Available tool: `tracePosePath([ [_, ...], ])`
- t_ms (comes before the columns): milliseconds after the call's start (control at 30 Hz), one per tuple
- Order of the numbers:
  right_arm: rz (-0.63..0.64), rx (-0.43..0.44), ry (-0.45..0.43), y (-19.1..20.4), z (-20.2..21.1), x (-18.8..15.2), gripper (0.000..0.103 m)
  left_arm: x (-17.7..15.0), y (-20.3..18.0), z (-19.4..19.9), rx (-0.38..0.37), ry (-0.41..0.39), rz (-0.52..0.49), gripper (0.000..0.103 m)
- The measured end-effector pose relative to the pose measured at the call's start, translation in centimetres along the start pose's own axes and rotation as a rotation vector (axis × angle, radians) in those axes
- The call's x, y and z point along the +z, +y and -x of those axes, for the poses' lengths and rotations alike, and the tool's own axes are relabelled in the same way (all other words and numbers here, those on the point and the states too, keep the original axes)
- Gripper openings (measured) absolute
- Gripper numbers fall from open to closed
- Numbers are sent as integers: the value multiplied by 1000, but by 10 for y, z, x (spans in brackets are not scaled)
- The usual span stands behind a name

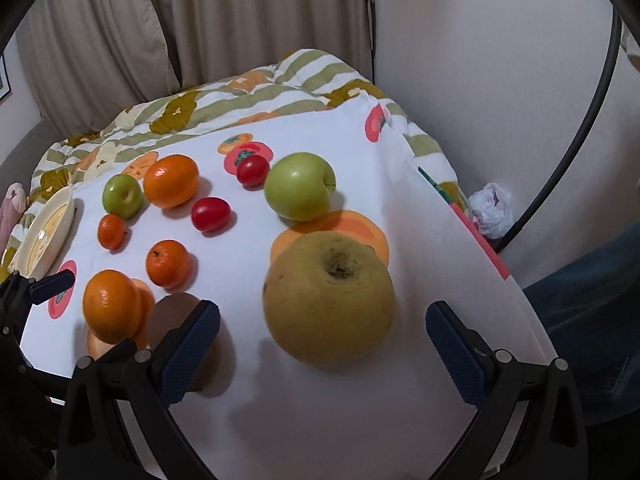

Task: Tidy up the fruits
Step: 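Grasp the large orange with the left tool while the right tool grasps the yellow pear, then carry the orange with the left tool while the right tool carries the pear toward the bowl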

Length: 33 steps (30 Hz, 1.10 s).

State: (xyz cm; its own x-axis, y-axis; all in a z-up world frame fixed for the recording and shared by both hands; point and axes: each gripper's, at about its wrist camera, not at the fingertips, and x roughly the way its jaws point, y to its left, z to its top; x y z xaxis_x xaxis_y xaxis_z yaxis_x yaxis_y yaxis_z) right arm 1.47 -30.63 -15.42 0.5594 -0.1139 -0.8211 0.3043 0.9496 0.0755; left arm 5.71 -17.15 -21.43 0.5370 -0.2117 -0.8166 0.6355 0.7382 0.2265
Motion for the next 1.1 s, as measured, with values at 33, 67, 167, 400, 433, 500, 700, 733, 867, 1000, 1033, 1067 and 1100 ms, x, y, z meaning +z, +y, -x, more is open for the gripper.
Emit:
tracePosePath([
  [33, 1, 2, -1, -1, 0, 0, 103, 1, 0, -2, -1, 6, 0, 91],
  [67, 4, 6, -3, -1, -1, 0, 100, 1, 0, -4, -2, 11, 1, 88],
  [167, 8, 18, 12, 1, -5, 2, 94, 2, 0, -7, -3, 22, 11, 83],
  [400, 12, 34, 28, 0, -12, 3, 81, 2, -4, -7, -35, 19, 12, 64],
  [433, 12, 34, 29, -1, -12, 3, 80, 2, -6, -7, -28, 18, 3, 64],
  [500, 25, 25, 32, 1, -14, 4, 80, 2, -8, -6, -18, 16, -10, 64],
  [700, 47, -6, 44, 2, -15, 4, 72, 2, -7, -6, -13, 20, 5, 64],
  [733, 47, -4, 45, 2, -16, 4, 70, 2, -7, -6, -11, 19, 6, 64],
  [867, 76, -1, 30, 4, -17, 3, 70, 1, -8, -5, -3, 17, 14, 64],
  [1000, 81, 13, 20, 3, -15, 3, 70, 2, -7, -2, 5, 17, 24, 64],
  [1033, 79, 20, 8, 3, -12, 4, 70, 2, -6, -1, 6, 15, 28, 64],
  [1067, 84, 22, -2, 3, -9, 4, 70, 2, -5, 1, 7, 13, 33, 64],
  [1100, 96, 21, -8, 5, -8, 6, 70, 3, -4, 3, 8, 12, 39, 64],
])
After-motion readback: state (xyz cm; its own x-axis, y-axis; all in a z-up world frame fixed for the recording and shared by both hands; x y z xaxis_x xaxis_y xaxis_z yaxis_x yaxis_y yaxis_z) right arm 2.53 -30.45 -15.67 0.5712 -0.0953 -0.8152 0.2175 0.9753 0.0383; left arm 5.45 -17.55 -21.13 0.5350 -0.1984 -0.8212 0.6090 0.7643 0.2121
